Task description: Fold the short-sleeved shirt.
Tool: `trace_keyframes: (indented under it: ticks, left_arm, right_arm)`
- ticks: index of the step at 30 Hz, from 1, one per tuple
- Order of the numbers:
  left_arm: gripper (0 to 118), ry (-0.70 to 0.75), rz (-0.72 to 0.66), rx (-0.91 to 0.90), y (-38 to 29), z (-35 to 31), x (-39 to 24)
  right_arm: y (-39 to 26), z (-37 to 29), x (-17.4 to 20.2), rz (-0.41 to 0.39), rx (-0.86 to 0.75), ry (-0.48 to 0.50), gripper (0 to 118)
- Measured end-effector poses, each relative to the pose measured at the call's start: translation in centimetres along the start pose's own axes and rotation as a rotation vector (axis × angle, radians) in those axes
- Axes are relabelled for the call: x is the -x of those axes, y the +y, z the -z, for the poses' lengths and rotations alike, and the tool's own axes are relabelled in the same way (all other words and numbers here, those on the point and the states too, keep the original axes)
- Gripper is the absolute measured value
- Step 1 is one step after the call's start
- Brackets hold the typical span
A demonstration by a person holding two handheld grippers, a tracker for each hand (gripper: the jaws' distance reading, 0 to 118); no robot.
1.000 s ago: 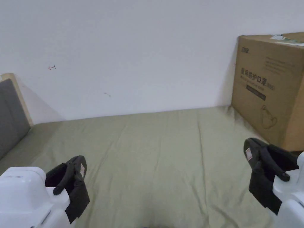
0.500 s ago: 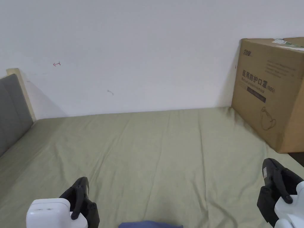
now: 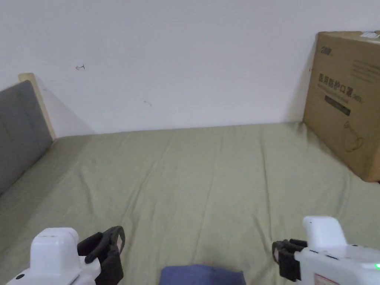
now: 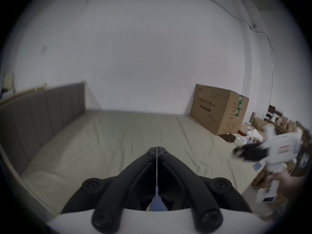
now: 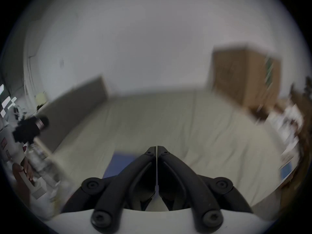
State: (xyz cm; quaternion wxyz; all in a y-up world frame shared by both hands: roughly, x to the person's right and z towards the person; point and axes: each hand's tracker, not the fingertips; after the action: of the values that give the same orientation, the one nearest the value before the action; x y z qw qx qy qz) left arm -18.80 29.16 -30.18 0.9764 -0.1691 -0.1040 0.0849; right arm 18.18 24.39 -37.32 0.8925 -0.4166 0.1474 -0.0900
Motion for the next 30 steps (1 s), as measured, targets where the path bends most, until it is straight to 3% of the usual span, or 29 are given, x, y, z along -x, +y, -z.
trace_keyframes:
  ticks: [1, 2, 3, 5, 7, 10, 11, 12, 13, 14, 15, 17, 21, 23, 25, 27, 28, 29, 30]
  left_arm:
    - [1, -0.013, -0.042, 0.027, -0.4, 0.3, 1.0]
    - [1, -0.038, -0.093, 0.072, -1.1, 0.7, 2.1]
    - [1, -0.051, -0.137, 0.112, -1.7, 1.2, 3.2]
    - [1, -0.092, -0.255, 0.216, -3.2, 2.8, 5.8]
    - [1, -0.173, -0.468, 0.308, -5.2, 4.8, 9.3]
    - [3, -0.266, -0.742, 0.437, -9.2, 8.0, 14.0]
    - [13, -0.285, -0.780, 0.466, -10.3, 8.8, 14.7]
    - [31, -0.306, -0.785, 0.486, -11.2, 9.7, 15.3]
    - [70, -0.311, -0.774, 0.518, -12.0, 10.5, 15.4]
    - [101, -0.356, -0.765, 0.555, -13.0, 11.8, 15.6]
    - [118, -0.411, -0.767, 0.587, -13.9, 13.2, 15.6]
    - [115, -0.537, -0.817, 0.628, -16.1, 15.2, 14.9]
    - [118, -0.707, -0.955, 0.725, -19.4, 20.9, 12.9]
    - [118, -0.735, -0.951, 0.805, -21.2, 23.2, 10.9]
    - [118, -0.830, -0.944, 0.768, -21.1, 24.9, 9.5]
    - [117, -0.754, -0.928, 0.785, -21.3, 26.1, 8.3]
    - [105, -0.702, -0.917, 0.778, -21.4, 26.1, 8.3]
    - [74, -0.662, -0.876, 0.755, -20.7, 25.4, 8.2]
    - [33, -0.528, -0.781, 0.771, -20.9, 25.1, 8.6]
  right_arm:
    - [-0.4, 2.9, -0.5, 0.031, 0.142, 0.043, 1]
    - [-1.2, 6.1, -1.2, 0.110, 0.177, 0.076, 1]
    - [-1.9, 8.3, -1.6, 0.131, 0.215, 0.085, 1]
    - [-2.7, 12.3, -1.7, 0.108, 0.322, 0.040, 1]
    - [-3.4, 15.7, -1.8, 0.095, 0.387, 0.019, 1]
    - [-4.0, 18.2, -1.9, 0.108, 0.397, 0.008, 1]
    - [-3.8, 18.0, -1.8, 0.112, 0.393, 0.004, 1]
    - [-3.6, 17.8, -1.7, 0.115, 0.395, 0.002, 1]
    - [-3.6, 17.7, -1.8, 0.114, 0.396, 0.001, 1]
    - [-3.8, 17.2, -1.8, 0.106, 0.391, 0.007, 1]
    - [-4.0, 17.1, -2.1, 0.103, 0.386, 0.017, 1]
    - [-4.2, 16.8, -2.7, 0.134, 0.374, 0.043, 1]
    - [-4.7, 16.5, -3.7, 0.296, 0.370, 0.066, 1]
    - [-4.6, 16.6, -3.9, 0.298, 0.373, 0.066, 1]
    - [-4.6, 16.6, -3.8, 0.284, 0.377, 0.063, 1]
    - [-4.6, 16.6, -3.5, 0.263, 0.377, 0.056, 1]
    - [-4.7, 16.6, -3.4, 0.258, 0.375, 0.053, 1]
    - [-4.7, 16.6, -3.5, 0.258, 0.372, 0.051, 1]
    - [-4.7, 16.5, -3.3, 0.264, 0.368, 0.050, 1]
